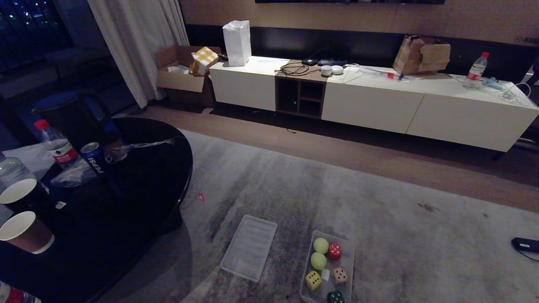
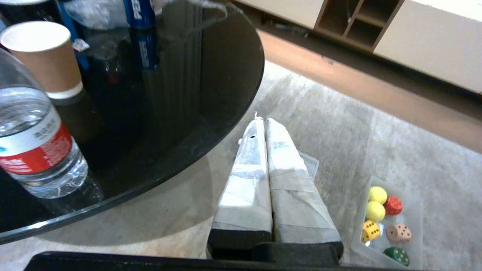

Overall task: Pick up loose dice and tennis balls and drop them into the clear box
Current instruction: Close the lid

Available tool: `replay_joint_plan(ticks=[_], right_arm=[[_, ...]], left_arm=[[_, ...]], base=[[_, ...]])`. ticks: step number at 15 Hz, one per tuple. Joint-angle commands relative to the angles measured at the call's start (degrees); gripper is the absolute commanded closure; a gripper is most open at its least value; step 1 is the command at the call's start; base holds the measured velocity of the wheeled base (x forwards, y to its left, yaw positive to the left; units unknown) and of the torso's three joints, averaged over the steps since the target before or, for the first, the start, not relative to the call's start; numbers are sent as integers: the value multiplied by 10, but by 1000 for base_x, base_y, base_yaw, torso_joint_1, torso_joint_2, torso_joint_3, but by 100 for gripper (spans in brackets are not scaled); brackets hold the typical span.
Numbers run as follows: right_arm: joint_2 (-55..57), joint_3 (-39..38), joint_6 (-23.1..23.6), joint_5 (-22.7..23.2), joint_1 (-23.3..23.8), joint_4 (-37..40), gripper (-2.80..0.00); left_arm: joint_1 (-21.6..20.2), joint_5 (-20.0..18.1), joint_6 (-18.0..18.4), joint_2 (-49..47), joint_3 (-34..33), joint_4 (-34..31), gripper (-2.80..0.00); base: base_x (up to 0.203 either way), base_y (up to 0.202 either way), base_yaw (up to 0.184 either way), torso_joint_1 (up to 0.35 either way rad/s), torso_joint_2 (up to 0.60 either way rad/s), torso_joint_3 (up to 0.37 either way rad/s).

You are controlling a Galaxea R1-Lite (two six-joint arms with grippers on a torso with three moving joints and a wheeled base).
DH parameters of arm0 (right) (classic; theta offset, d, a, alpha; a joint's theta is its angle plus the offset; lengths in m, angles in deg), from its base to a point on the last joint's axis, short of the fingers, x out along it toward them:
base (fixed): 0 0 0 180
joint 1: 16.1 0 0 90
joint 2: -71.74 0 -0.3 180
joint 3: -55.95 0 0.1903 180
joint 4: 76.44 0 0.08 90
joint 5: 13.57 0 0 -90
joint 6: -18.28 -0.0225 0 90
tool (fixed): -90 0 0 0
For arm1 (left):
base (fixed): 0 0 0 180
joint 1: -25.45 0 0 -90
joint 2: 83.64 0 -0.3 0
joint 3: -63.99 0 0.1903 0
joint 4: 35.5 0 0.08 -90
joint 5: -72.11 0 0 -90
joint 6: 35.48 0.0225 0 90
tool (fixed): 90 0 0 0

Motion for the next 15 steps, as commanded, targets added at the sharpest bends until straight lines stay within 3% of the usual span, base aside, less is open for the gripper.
replay_joint_plan(ticks=[1, 15], right_arm=[[1, -6, 0, 0, 0, 0, 0], [1, -6, -7, 0, 0, -1, 0]], left_arm=[[0, 1, -1, 0, 0, 0, 0], [0, 0, 1, 0, 0, 0, 0]], base=[[0, 0, 0, 2, 2, 198], [0, 0, 0, 2, 1, 21]])
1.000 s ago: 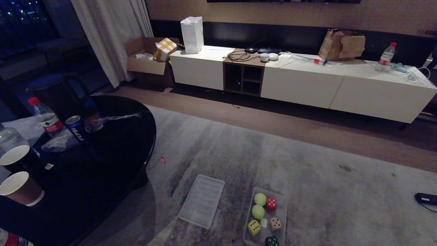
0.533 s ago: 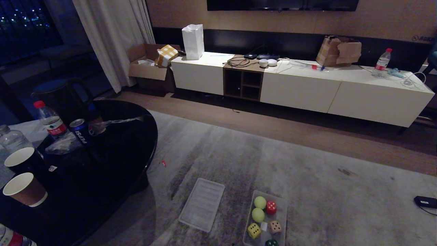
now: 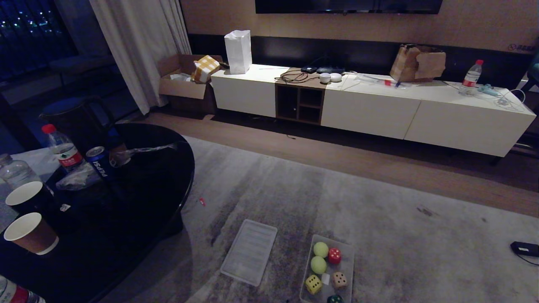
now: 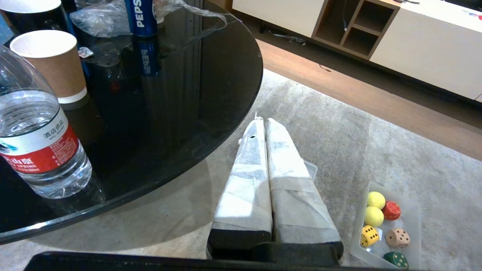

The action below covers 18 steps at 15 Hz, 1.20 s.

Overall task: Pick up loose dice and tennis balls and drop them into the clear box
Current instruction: Close the lid

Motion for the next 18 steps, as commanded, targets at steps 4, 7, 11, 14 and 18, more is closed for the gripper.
replay_joint_plan(ticks=[4, 7, 11, 14, 18], right_arm=[[1, -6, 3, 1, 0, 0, 0], [1, -6, 2, 0, 0, -1, 0], [1, -6, 2, 0, 0, -1, 0], [1, -6, 2, 0, 0, -1, 0], [1, -6, 1, 0, 0, -1, 0]], left_arm=[[0, 0, -1, 0, 0, 0, 0], [0, 0, -1, 0, 0, 0, 0], [0, 0, -1, 1, 0, 0, 0], [0, 0, 0, 0, 0, 0, 0], [0, 0, 0, 0, 0, 0, 0]], base=[[0, 0, 0, 0, 0, 0], [0, 0, 0, 0, 0, 0], [2, -4, 83, 2, 1, 2], [0, -11, 163, 1, -1, 4], [2, -9, 163, 3, 4, 4]])
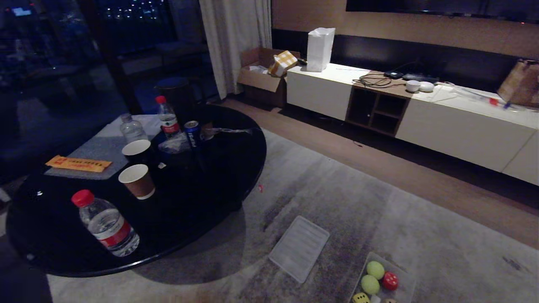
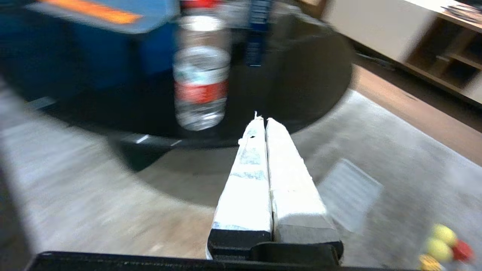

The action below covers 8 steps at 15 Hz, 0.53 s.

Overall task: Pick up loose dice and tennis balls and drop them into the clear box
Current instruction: Close the lid

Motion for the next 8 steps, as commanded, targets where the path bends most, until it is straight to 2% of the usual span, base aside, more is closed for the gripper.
replay_joint_plan(ticks=[1, 8], right_arm=[[1, -6, 0, 0, 0, 0, 0], [1, -6, -1, 0, 0, 0, 0]], left_arm=[[0, 0, -1, 0, 0, 0, 0], [0, 0, -1, 0, 0, 0, 0]], base=[[1, -10, 166, 2, 2, 7], [2, -8, 164, 2, 2, 3]])
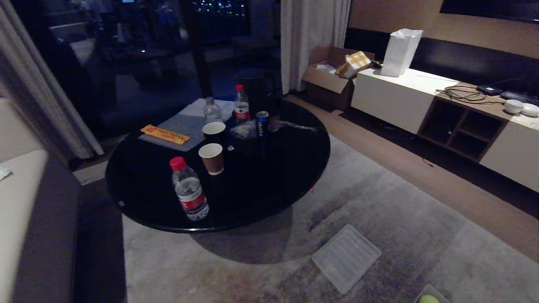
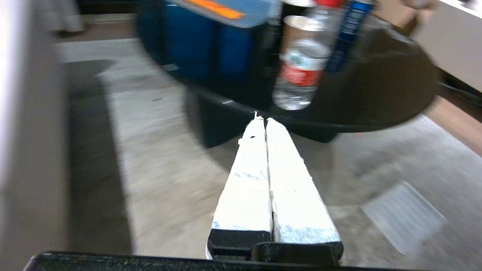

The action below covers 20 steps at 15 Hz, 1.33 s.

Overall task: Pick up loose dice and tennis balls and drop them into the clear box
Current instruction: Close the lid

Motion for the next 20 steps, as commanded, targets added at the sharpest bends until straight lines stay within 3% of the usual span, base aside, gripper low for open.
replay_joint_plan(ticks=[1, 5, 20], right_arm=[[1, -6, 0, 0, 0, 0, 0], [1, -6, 0, 0, 0, 0, 0], [1, -6, 0, -1, 0, 0, 0]], left_arm=[[0, 0, -1, 0, 0, 0, 0], [0, 0, -1, 0, 0, 0, 0], [0, 1, -4, 0, 0, 0, 0]], base=[[3, -6, 163, 8, 2, 3], [1, -5, 140, 1, 1, 3], [0, 0, 0, 0, 1, -18]])
